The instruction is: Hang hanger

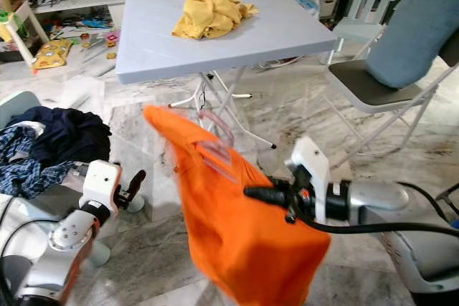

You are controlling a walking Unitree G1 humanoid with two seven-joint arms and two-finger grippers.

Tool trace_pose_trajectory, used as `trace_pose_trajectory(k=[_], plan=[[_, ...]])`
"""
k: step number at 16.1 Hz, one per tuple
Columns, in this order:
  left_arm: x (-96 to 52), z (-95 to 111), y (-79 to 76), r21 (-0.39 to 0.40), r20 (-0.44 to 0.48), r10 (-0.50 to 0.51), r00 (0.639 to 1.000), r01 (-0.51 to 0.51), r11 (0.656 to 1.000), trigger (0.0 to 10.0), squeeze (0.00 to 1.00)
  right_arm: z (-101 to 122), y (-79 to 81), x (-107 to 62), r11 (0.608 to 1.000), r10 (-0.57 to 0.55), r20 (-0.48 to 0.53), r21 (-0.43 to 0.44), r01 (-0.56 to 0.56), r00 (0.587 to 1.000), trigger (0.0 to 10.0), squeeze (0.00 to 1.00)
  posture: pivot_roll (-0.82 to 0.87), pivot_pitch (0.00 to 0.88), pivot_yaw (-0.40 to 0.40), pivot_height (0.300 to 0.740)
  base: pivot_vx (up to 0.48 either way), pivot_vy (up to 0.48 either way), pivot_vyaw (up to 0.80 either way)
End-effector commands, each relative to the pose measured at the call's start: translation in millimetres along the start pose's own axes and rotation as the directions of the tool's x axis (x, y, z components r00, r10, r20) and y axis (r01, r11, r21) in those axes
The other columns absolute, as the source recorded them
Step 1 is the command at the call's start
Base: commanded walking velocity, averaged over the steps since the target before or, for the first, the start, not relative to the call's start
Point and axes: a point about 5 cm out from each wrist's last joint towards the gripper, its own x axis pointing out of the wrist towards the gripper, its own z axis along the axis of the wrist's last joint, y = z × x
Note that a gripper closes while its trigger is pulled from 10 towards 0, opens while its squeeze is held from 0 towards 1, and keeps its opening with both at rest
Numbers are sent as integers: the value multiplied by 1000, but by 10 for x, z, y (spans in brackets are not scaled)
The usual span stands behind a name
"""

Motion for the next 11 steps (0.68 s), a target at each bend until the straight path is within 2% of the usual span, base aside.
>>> trace_pose_trajectory(k=[1,2,4,5,8,9,11], plan=[[18,60,22,36,29,-12,999,11,999,10000,1000,51,2,47,999,-4,11,-46,5,1000,10000,0,-155,62,17,740,0,0,0],[19,45,14,-4,19,-26,999,26,1000,10000,1000,40,-15,61,998,-24,6,-50,24,1000,10000,0,-157,60,18,740,0,0,0],[6,48,19,5,34,-11,999,11,1000,10000,1000,23,-33,77,997,-47,-5,-63,47,999,10000,0,-157,58,18,740,0,0,0],[7,77,17,-21,54,19,998,-18,1000,10000,1000,7,-40,91,997,-59,-11,-56,58,998,10000,0,-156,60,16,740,0,0,0],[58,209,-135,-52,121,-4,993,11,999,10000,1000,-8,2,141,998,-41,-26,-39,39,999,10000,0,-151,59,13,740,0,0,0],[108,290,-255,-79,154,-27,988,40,996,10000,1000,-3,52,181,1000,-15,-40,-23,14,999,10000,0,-156,55,14,740,0,0,0],[147,343,-347,-101,175,-45,984,63,993,10000,1000,-2,95,210,1000,7,-48,-10,-7,999,10000,0,-158,53,15,740,0,0,0]])
